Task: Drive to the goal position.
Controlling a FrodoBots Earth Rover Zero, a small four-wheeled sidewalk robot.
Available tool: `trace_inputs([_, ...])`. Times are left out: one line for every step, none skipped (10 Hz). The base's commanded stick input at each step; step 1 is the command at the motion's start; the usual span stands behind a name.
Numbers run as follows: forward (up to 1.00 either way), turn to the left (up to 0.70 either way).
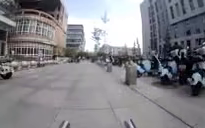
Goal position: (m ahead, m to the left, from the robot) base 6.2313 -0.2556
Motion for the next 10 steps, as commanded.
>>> trace_inputs([0.70,-0.04])
trace_inputs([0.70,0.00])
trace_inputs([0.70,0.00])
trace_inputs([0.70,-0.07])
trace_inputs([0.70,-0.13])
trace_inputs([0.70,-0.14])
trace_inputs([0.70,-0.14])
trace_inputs([0.70,-0.14])
trace_inputs([0.70,-0.14])
trace_inputs([0.70,-0.14])
